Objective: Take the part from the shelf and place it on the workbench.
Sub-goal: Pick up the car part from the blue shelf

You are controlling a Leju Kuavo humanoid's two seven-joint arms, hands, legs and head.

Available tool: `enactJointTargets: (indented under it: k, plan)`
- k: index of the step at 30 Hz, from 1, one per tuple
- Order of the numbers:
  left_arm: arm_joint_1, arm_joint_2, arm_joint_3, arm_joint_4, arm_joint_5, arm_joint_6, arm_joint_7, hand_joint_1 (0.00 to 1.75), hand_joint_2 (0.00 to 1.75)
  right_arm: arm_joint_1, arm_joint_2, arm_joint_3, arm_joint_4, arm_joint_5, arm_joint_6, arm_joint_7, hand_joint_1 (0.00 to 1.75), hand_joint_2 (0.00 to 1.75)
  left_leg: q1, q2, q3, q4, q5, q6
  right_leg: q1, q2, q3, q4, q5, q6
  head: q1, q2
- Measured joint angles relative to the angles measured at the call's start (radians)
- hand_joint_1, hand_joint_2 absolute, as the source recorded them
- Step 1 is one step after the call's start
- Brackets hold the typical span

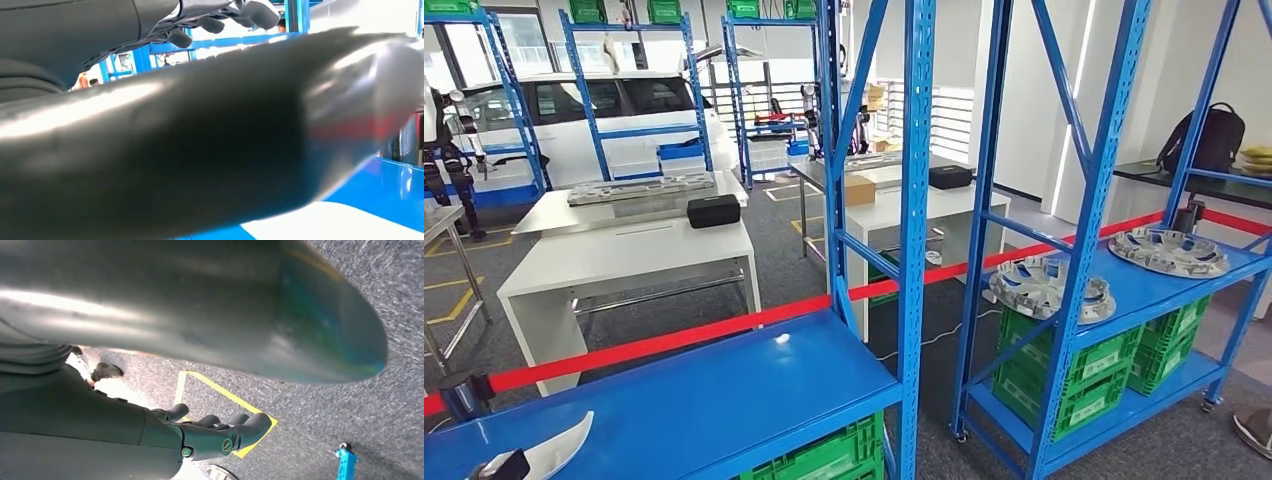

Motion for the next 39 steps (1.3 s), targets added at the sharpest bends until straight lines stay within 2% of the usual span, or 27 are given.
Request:
enactJointTargets:
  k: [1, 2, 3, 4, 5, 7, 8, 12, 14, 16, 17, 18, 19, 20, 21, 22, 23, 24, 28, 30, 32, 33, 34, 35, 37, 38, 39]
  plan:
    - [0.0, 0.0, 0.0, 0.001, 0.0, 0.0, 0.0, 0.0, 0.0, 0.001, 0.0, 0.0, 0.0, 0.0, 0.0, -0.001, 0.0, 0.0, 0.001, 0.0, -0.033, 0.061, -0.022, -0.002, 0.0, 0.0, 0.001, 0.0, -0.002, -0.001, -0.001, 0.0]
    - [0.002, -0.001, 0.0, 0.001, 0.0, -0.001, 0.0, 0.0, 0.0, 0.001, 0.0, 0.0, 0.0, -0.001, 0.0, -0.001, 0.0, 0.0, 0.002, 0.0, -0.057, 0.097, -0.028, -0.003, 0.0, 0.001, 0.003, 0.001, -0.003, -0.002, -0.001, 0.0]
    - [0.003, -0.001, 0.0, 0.002, 0.0, -0.001, 0.0, 0.0, 0.0, 0.002, 0.0, -0.001, 0.0, -0.001, -0.001, -0.001, 0.0, 0.0, 0.002, 0.0, -0.064, 0.097, -0.013, -0.003, 0.0, 0.001, 0.005, 0.001, -0.006, -0.002, -0.002, 0.0]
    - [0.003, -0.002, 0.0, 0.002, -0.001, -0.002, 0.0, 0.0, 0.0, 0.002, 0.0, -0.001, 0.0, -0.002, -0.001, -0.001, 0.0, 0.0, 0.003, 0.0, -0.05, 0.057, 0.021, -0.001, 0.0, 0.002, 0.009, 0.001, -0.008, 0.0, -0.002, 0.0]
    - [0.002, -0.002, 0.0, 0.002, -0.001, -0.002, 0.0, 0.0, 0.0, 0.003, 0.0, -0.001, 0.0, -0.003, -0.003, -0.001, 0.0, 0.0, 0.003, 0.0, -0.02, -0.014, 0.065, 0.001, 0.0, 0.002, 0.013, 0.001, -0.012, 0.002, -0.003, 0.0]
    - [-0.003, -0.004, 0.0, 0.002, -0.001, -0.003, 0.001, 0.0, 0.0, 0.002, 0.0, -0.002, 0.0, -0.005, -0.006, -0.001, 0.0, 0.0, 0.001, 0.0, 0.041, -0.142, 0.115, 0.01, 0.002, 0.003, 0.018, 0.002, -0.017, 0.01, -0.004, 0.0]
    - [-0.005, -0.005, 0.0, 0.002, -0.001, -0.003, 0.001, 0.0, 0.0, 0.002, 0.0, -0.002, 0.0, -0.005, -0.007, -0.001, 0.0, 0.0, -0.001, 0.0, 0.057, -0.176, 0.121, 0.015, 0.003, 0.003, 0.018, 0.002, -0.018, 0.015, -0.003, 0.0]
    - [-0.007, -0.009, 0.0, 0.001, -0.001, -0.003, 0.002, 0.0, 0.0, 0.004, 0.0, -0.003, 0.0, -0.006, -0.008, -0.001, 0.0, 0.0, -0.001, -0.002, 0.065, -0.192, 0.117, 0.039, 0.005, 0.001, 0.019, -0.001, -0.022, 0.036, 0.001, 0.0]
    - [-0.011, -0.013, 0.0, 0.001, -0.001, -0.003, 0.002, 0.0, 0.0, 0.002, -0.001, -0.003, 0.0, -0.006, -0.008, -0.001, 0.0, 0.0, 0.004, -0.001, 0.073, -0.199, 0.117, 0.049, 0.006, 0.0, -0.009, 0.058, -0.053, 0.045, 0.003, 0.0]
    - [-0.014, -0.017, 0.001, 0.003, -0.001, -0.003, 0.002, 0.0, 0.0, 0.002, -0.003, -0.006, 0.0, -0.006, -0.008, -0.001, 0.0, 0.0, 0.003, -0.001, 0.075, -0.198, 0.113, 0.057, 0.004, -0.001, -0.083, 0.193, -0.107, 0.05, 0.006, 0.0]
    - [-0.012, -0.018, 0.001, 0.004, -0.001, -0.003, 0.002, 0.0, 0.0, 0.004, -0.005, -0.007, 0.0, -0.006, -0.008, -0.001, 0.0, 0.0, 0.002, -0.001, 0.076, -0.197, 0.111, 0.059, 0.004, -0.001, -0.119, 0.253, -0.124, 0.05, 0.006, 0.0]
    - [-0.01, -0.02, 0.002, 0.005, -0.001, -0.003, 0.003, 0.0, 0.0, 0.006, -0.005, -0.007, 0.0, -0.006, -0.008, -0.001, 0.0, 0.0, 0.001, -0.002, 0.076, -0.195, 0.109, 0.061, 0.004, -0.002, -0.141, 0.283, -0.123, 0.049, 0.007, 0.0]
    - [-0.009, -0.022, 0.002, 0.006, -0.001, -0.003, 0.002, 0.0, 0.0, 0.008, -0.006, -0.008, 0.0, -0.006, -0.008, -0.001, 0.0, 0.0, 0.001, -0.002, 0.077, -0.193, 0.106, 0.061, 0.004, -0.002, -0.141, 0.27, -0.101, 0.048, 0.008, 0.0]
    - [-0.008, -0.024, 0.002, 0.006, -0.001, -0.002, 0.002, 0.0, 0.0, 0.008, -0.006, -0.008, 0.0, -0.006, -0.008, -0.002, 0.0, 0.0, 0.001, -0.003, 0.079, -0.19, 0.102, 0.059, 0.004, -0.002, -0.121, 0.218, -0.064, 0.045, 0.008, 0.0]
    - [-0.008, -0.026, 0.002, 0.006, -0.001, -0.002, 0.002, 0.0, 0.0, 0.007, -0.007, -0.008, 0.0, -0.007, -0.009, -0.002, 0.0, 0.0, 0.001, -0.003, 0.081, -0.187, 0.098, 0.056, 0.004, -0.003, -0.089, 0.144, -0.027, 0.042, 0.009, 0.0]
    - [-0.009, -0.027, 0.002, 0.005, -0.001, -0.001, 0.001, 0.0, 0.0, 0.007, -0.007, -0.008, 0.0, -0.009, -0.009, -0.002, 0.0, 0.0, -0.001, -0.004, 0.081, -0.184, 0.093, 0.051, 0.006, -0.003, -0.058, 0.079, -0.003, 0.039, 0.009, 0.0]
    - [-0.011, -0.029, 0.002, 0.005, -0.002, 0.0, 0.0, 0.0, 0.0, 0.007, -0.008, -0.009, 0.0, -0.011, -0.01, -0.002, 0.0, 0.0, -0.003, -0.004, 0.081, -0.181, 0.09, 0.046, 0.007, -0.003, -0.036, 0.034, 0.009, 0.036, 0.008, 0.0]
    - [-0.012, -0.031, 0.002, 0.005, -0.002, 0.0, -0.001, 0.0, 0.0, 0.008, -0.008, -0.01, 0.0, -0.014, -0.011, -0.002, 0.0, 0.0, -0.004, -0.005, 0.081, -0.181, 0.088, 0.041, 0.008, -0.003, -0.025, 0.012, 0.009, 0.032, 0.007, 0.0]
    - [-0.012, -0.04, 0.002, 0.004, -0.002, 0.001, -0.002, 0.0, 0.0, 0.015, -0.008, -0.016, 0.0, -0.018, -0.017, -0.002, 0.0, 0.0, -0.004, -0.004, 0.078, -0.167, 0.073, 0.019, 0.005, -0.002, -0.014, 0.002, 0.007, 0.012, 0.005, 0.0]
    - [-0.014, -0.041, 0.002, 0.004, -0.002, 0.001, -0.001, 0.0, 0.0, 0.016, -0.008, -0.017, 0.0, -0.018, -0.018, -0.002, 0.0, 0.0, -0.001, -0.002, 0.033, -0.075, 0.027, 0.009, 0.002, 0.0, -0.007, -0.002, 0.005, 0.002, 0.002, 0.0]
    - [-0.009, -0.042, 0.002, 0.006, -0.002, 0.001, 0.001, 0.0, 0.0, 0.018, -0.008, -0.018, 0.0, -0.018, -0.018, -0.001, 0.0, 0.0, 0.0, -0.002, -0.041, 0.06, -0.022, 0.004, 0.002, 0.001, -0.003, -0.002, 0.002, -0.002, 0.0, 0.0]
    - [-0.005, -0.042, 0.002, 0.007, -0.002, 0.001, 0.002, 0.0, 0.0, 0.02, -0.008, -0.018, 0.0, -0.017, -0.018, -0.001, 0.0, 0.0, 0.0, -0.002, -0.066, 0.097, -0.025, 0.003, 0.002, 0.002, -0.001, -0.001, 0.0, -0.002, 0.0, 0.0]
    - [-0.001, -0.042, 0.002, 0.008, -0.002, 0.001, 0.002, 0.0, 0.0, 0.02, -0.008, -0.019, 0.0, -0.017, -0.018, 0.0, 0.0, 0.0, 0.0, -0.002, -0.072, 0.096, -0.008, 0.004, 0.002, 0.003, 0.002, -0.001, -0.002, -0.002, 0.0, 0.0]
    - [0.002, -0.042, 0.002, 0.008, -0.002, 0.001, 0.002, 0.0, 0.0, 0.02, -0.008, -0.02, 0.0, -0.016, -0.017, 0.0, 0.0, 0.0, 0.0, -0.002, -0.056, 0.052, 0.028, 0.007, 0.002, 0.003, 0.005, -0.001, -0.005, 0.0, -0.001, 0.0]
    - [0.004, -0.042, 0.002, 0.008, -0.002, 0.001, 0.002, 0.0, 0.0, 0.019, -0.008, -0.021, 0.0, -0.015, -0.017, 0.0, 0.0, 0.0, -0.002, -0.002, 0.009, -0.093, 0.1, 0.016, 0.003, 0.003, 0.012, 0.0, -0.011, 0.006, -0.001, 0.0]
    - [0.004, -0.042, 0.002, 0.008, -0.002, 0.001, 0.002, 0.0, 0.0, 0.019, -0.008, -0.022, 0.0, -0.015, -0.017, 0.0, 0.0, 0.0, -0.004, -0.002, 0.037, -0.15, 0.119, 0.021, 0.005, 0.003, 0.014, 0.0, -0.013, 0.01, -0.001, 0.0]
    - [0.004, -0.042, 0.002, 0.008, -0.002, 0.002, 0.002, 0.0, 0.0, 0.019, -0.008, -0.023, 0.0, -0.015, -0.017, 0.0, 0.0, 0.0, -0.006, -0.002, 0.053, -0.181, 0.124, 0.026, 0.005, 0.003, 0.015, 0.0, -0.014, 0.015, -0.001, 0.0]
